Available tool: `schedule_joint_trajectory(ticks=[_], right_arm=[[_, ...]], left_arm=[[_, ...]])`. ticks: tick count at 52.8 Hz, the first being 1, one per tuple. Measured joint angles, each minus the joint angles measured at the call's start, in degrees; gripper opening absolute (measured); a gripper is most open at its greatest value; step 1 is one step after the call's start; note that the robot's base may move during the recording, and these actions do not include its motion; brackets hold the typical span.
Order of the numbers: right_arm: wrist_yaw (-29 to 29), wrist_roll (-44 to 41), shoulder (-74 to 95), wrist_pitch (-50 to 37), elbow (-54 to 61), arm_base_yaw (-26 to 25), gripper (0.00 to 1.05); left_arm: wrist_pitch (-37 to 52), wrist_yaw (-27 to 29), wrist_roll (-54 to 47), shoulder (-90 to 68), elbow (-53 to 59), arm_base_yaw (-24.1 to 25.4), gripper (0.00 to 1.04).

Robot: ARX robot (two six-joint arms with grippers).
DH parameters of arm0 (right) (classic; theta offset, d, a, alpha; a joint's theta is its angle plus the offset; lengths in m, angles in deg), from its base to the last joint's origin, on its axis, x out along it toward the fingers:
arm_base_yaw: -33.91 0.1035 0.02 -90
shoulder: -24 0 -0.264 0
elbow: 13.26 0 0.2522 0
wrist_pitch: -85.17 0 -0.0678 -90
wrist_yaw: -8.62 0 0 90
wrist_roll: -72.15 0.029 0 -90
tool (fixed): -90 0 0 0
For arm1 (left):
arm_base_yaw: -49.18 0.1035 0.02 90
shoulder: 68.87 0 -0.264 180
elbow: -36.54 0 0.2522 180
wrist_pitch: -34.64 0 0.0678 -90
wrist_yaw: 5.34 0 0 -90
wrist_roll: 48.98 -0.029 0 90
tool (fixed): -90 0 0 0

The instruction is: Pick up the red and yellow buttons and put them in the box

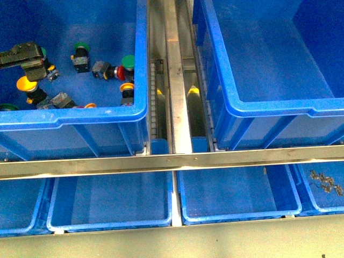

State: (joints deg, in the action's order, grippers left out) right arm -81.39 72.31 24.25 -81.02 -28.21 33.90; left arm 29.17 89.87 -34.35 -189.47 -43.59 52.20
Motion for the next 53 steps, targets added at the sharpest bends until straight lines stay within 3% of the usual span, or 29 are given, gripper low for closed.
schedule_joint_trajectory(ticks=[23,47,53], right_arm=[[0.0,0.0,0.0,0.0,0.0,0.0,0.99],[0.0,0.0,0.0,0.0,0.0,0.0,0.99],[0.0,0.0,0.02,0.0,0.0,0.0,0.99]], left_arm=[[-0.74,-2.45,-3.58,-10.82,-11.17,1.55,0.97],[-1.31,-5.27,-4.02,-11.96,-12.44,1.77,0.97],[-1.29,-5.6,-4.02,-11.96,-12.48,1.86,0.83]])
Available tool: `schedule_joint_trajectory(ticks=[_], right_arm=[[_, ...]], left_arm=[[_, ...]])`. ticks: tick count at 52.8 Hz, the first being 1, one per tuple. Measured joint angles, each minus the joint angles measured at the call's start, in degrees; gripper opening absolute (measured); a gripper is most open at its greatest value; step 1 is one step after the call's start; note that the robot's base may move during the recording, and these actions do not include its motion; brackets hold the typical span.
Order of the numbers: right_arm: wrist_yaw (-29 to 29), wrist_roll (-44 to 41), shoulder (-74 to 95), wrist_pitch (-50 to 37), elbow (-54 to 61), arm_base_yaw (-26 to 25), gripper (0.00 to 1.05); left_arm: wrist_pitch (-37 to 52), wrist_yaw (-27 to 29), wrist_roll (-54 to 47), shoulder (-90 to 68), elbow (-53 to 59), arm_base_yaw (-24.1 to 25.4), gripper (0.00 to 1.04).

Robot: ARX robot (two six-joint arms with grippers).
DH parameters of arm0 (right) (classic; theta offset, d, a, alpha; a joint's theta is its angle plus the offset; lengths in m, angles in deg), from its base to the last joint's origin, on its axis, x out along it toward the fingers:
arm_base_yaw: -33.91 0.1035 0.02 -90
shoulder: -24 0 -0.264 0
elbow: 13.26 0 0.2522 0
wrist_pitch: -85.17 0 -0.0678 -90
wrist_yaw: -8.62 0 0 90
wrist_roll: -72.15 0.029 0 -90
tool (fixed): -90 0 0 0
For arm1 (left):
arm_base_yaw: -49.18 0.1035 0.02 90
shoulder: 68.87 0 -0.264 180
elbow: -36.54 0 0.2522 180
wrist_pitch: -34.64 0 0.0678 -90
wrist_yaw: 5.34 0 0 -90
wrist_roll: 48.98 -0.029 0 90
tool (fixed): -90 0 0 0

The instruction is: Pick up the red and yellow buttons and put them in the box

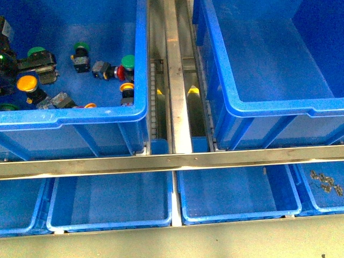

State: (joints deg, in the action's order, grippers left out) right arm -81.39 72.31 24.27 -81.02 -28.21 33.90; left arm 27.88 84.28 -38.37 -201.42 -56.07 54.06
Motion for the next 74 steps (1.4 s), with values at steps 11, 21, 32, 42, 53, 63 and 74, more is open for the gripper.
schedule_joint_trajectory(ticks=[11,21,32,42,53,63,74], right_arm=[[0.0,0.0,-0.02,0.0,0.0,0.0,0.99],[0.0,0.0,0.0,0.0,0.0,0.0,0.99],[0.0,0.0,0.0,0.0,0.0,0.0,0.99],[0.0,0.0,0.0,0.0,0.0,0.0,0.99],[0.0,0.0,0.0,0.0,0.0,0.0,0.99],[0.0,0.0,0.0,0.0,0.0,0.0,0.99],[0.0,0.0,-0.02,0.0,0.0,0.0,0.99]], left_arm=[[0.0,-0.61,0.02,-0.28,-0.07,0.24,0.51],[0.0,-1.11,0.09,-0.33,-0.09,0.59,0.35],[0.5,-3.96,0.13,0.63,1.31,1.4,0.35],[-1.29,-11.85,2.69,9.55,7.37,3.85,0.35],[-7.98,-23.89,4.94,24.44,15.15,8.5,0.35],[-15.17,-35.6,5.86,34.49,20.17,9.73,0.34],[-19.78,-40.33,10.64,41.48,23.12,4.61,0.34]])
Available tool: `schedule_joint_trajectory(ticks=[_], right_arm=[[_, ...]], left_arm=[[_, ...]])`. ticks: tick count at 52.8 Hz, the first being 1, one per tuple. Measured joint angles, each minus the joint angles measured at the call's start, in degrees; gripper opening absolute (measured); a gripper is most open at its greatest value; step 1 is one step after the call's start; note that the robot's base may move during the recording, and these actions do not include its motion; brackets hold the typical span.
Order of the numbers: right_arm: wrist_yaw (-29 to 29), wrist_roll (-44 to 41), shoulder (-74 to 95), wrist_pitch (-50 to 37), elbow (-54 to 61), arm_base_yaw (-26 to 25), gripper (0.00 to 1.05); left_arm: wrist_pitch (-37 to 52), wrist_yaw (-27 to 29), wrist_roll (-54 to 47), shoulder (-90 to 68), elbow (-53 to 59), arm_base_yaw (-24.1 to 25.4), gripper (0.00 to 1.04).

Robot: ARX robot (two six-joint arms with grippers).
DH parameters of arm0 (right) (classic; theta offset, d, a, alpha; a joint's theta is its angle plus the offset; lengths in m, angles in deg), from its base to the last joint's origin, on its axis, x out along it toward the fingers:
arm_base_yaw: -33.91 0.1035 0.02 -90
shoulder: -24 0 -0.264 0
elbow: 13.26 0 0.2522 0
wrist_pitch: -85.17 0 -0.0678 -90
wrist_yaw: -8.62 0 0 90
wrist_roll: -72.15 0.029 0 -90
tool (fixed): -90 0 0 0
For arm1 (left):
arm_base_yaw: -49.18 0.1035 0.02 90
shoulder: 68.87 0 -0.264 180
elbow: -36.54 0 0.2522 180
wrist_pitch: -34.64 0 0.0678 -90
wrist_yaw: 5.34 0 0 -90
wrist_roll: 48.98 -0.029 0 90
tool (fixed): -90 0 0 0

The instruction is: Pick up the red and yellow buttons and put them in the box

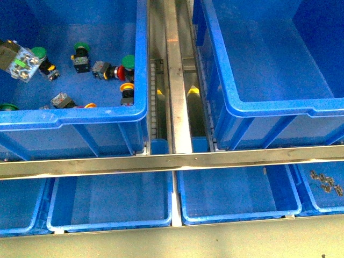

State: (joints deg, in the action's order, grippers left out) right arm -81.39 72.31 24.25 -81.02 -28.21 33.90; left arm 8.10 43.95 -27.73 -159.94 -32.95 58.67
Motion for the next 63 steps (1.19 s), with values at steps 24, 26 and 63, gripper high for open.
schedule_joint_trajectory(ticks=[24,26,63], right_arm=[[0.0,0.0,0.0,0.0,0.0,0.0,0.99],[0.0,0.0,0.02,0.0,0.0,0.0,0.99],[-10.27,7.37,53.62,-26.67,-11.15,10.71,0.99]], left_arm=[[7.06,7.52,20.46,6.08,2.08,-24.37,0.34],[7.65,8.46,22.01,6.08,2.08,-26.34,0.34],[8.96,19.06,24.9,3.5,-0.83,-37.59,0.34]])
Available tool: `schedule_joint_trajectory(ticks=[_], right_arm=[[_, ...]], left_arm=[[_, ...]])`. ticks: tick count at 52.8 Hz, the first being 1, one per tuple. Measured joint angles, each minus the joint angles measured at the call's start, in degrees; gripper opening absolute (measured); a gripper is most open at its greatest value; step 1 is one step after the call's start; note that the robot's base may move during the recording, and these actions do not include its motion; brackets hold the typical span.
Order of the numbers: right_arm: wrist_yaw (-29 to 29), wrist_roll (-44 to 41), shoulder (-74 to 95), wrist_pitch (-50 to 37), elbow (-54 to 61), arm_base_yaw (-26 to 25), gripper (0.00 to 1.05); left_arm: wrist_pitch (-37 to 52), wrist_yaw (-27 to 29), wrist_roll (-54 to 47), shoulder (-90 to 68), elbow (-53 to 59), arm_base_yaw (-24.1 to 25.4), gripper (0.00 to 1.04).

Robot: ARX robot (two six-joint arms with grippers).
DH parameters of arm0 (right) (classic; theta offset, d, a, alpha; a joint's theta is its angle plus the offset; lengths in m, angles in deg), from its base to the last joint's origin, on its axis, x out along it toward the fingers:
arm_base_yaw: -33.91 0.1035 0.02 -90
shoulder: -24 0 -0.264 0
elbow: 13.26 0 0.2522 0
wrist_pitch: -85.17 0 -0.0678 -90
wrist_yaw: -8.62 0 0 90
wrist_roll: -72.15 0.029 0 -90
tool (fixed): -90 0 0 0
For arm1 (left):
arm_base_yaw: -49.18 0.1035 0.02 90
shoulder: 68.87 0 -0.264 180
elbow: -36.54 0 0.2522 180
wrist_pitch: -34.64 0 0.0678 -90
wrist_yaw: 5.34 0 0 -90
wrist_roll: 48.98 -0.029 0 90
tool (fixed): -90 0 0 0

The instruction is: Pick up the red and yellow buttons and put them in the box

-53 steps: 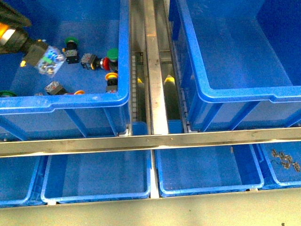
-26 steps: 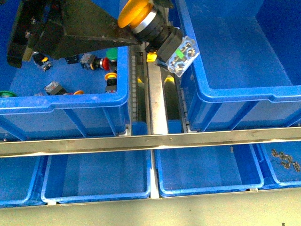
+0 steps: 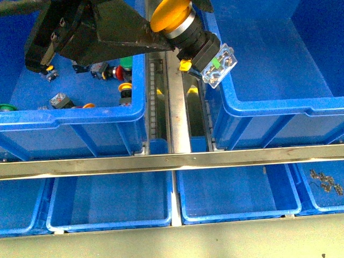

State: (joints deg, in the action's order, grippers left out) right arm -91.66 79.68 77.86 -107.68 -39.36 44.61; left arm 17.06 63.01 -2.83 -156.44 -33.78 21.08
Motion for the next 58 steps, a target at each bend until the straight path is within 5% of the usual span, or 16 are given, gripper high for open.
schedule_joint_trajectory(ticks=[19,58], right_arm=[[12.35,-14.97,26.32,-21.09,-8.39,12.39,0.99],[17.44,-22.18,38.56,-30.6,-15.43,19.96,0.99]], left_arm=[[0.96,2.93,-1.79,-5.22,-6.47,0.46,0.34],[2.93,4.31,-1.49,-9.62,-9.99,-0.07,0.34]])
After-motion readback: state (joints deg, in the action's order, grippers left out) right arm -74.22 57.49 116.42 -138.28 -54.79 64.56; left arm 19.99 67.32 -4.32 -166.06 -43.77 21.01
